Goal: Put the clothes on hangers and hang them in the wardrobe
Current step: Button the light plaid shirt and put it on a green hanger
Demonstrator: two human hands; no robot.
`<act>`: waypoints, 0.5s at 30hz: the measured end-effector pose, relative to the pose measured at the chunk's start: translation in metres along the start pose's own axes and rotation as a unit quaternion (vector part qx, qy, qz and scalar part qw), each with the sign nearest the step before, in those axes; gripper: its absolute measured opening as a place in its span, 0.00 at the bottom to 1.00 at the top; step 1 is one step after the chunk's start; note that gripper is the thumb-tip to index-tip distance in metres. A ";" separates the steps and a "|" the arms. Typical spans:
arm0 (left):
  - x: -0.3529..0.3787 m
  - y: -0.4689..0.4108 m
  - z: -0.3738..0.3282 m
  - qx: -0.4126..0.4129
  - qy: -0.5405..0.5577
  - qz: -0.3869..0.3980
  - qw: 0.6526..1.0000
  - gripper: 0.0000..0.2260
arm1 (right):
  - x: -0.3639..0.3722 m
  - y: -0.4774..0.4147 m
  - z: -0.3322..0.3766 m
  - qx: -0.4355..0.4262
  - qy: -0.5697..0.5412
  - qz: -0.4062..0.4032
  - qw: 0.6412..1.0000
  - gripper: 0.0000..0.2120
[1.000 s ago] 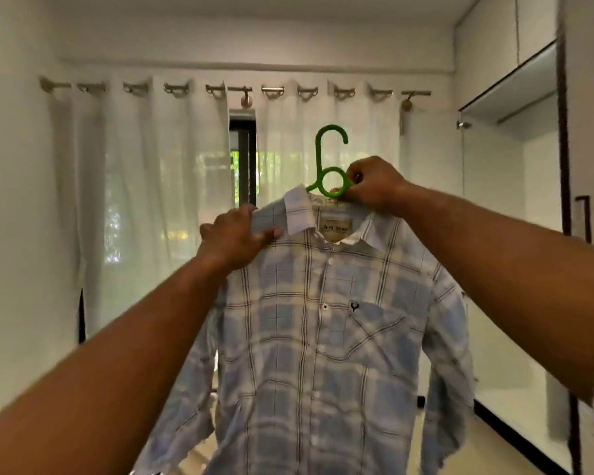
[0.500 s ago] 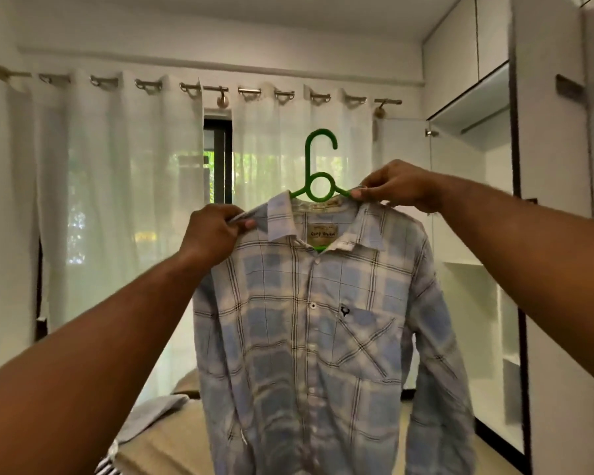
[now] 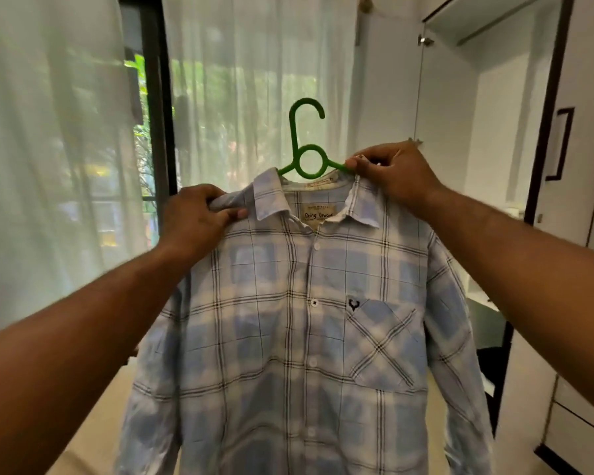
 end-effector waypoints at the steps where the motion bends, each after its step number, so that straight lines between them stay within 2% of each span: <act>1: 0.020 -0.007 0.003 -0.003 0.007 0.006 1.000 0.14 | 0.000 -0.007 -0.020 -0.006 0.011 -0.010 1.000 0.17; 3: 0.072 -0.027 0.007 -0.007 0.026 0.022 0.999 0.13 | -0.007 -0.025 -0.065 -0.015 0.040 -0.029 0.999 0.18; 7: 0.178 -0.073 -0.004 0.006 0.048 0.040 0.998 0.17 | -0.038 -0.061 -0.155 -0.015 0.079 -0.058 0.995 0.20; 11: 0.271 -0.117 -0.055 -0.009 0.107 0.089 0.990 0.29 | -0.100 -0.101 -0.228 0.005 0.107 -0.112 0.988 0.13; 12: 0.290 -0.131 -0.074 -0.009 0.114 0.096 0.989 0.28 | -0.119 -0.116 -0.242 0.011 0.117 -0.125 0.985 0.12; 15: 0.330 -0.174 -0.126 -0.015 0.110 0.102 0.989 0.16 | -0.170 -0.161 -0.266 0.040 0.120 -0.144 0.982 0.13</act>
Point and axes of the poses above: each hand's wrist, its own y-axis away from the middle knuckle, its own x-axis out of the palm, z = x × y, the point moved 7 cm from there along -y, towards the middle knuckle, and after that the axes turned 4 degrees about -z, right-handed, at the moved point
